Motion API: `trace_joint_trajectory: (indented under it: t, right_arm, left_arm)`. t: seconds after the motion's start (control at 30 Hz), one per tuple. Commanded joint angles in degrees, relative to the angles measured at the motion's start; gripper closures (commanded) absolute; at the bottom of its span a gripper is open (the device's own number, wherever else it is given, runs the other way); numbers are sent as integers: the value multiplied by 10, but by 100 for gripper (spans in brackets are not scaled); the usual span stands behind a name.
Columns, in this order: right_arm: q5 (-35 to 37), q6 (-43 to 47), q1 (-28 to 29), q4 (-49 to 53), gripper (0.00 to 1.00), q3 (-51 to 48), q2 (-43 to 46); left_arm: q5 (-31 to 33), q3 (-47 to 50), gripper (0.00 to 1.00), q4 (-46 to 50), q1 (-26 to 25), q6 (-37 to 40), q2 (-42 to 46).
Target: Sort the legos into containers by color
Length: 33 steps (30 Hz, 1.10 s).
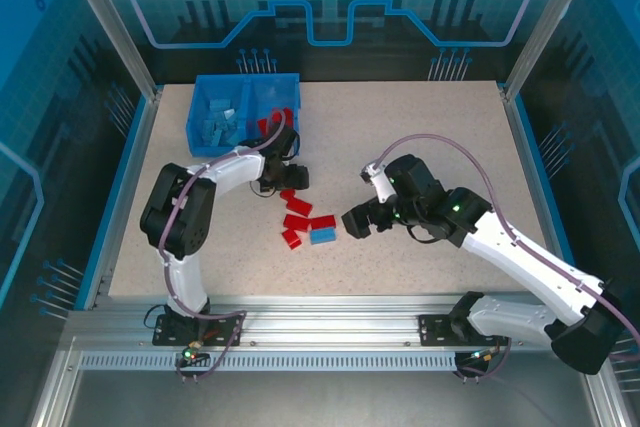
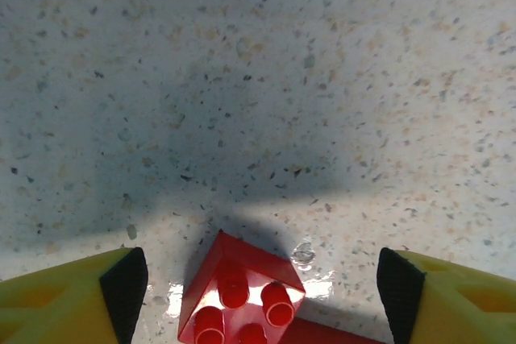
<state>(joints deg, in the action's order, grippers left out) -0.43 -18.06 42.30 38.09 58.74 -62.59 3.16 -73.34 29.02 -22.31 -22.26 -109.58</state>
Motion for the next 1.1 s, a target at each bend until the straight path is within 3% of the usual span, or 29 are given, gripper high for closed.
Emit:
trace_joint_trajectory:
  t: [0.0, 0.3, 0.47, 0.67, 0.8, 0.9, 1.07]
  right_arm:
    - [-2, -17, -6, -3, 0, -12, 15]
    - [-1, -22, -6, -5, 0, -5, 12]
    - [-4, -30, -7, -4, 0, -2, 3]
    - [-10, -38, -7, -9, 0, -5, 1]
    - [-10, -41, -6, -9, 0, -4, -1]
    - [-12, -46, -6, -6, 0, 3, -2]
    - [-16, -55, -6, -13, 0, 10, 4]
  left_arm:
    - [3, -11, 32, 24, -2, 17, -12]
    - [3, 14, 55, 27, -2, 10, -16]
    - [6, 29, 55, 27, -3, 8, -16]
    - [17, 51, 46, 20, -3, 4, -13]
    - [18, 58, 61, 11, -3, 1, -4]
    - [11, 61, 74, 13, -4, -7, 30]
    - [45, 48, 74, 30, -5, -30, 140]
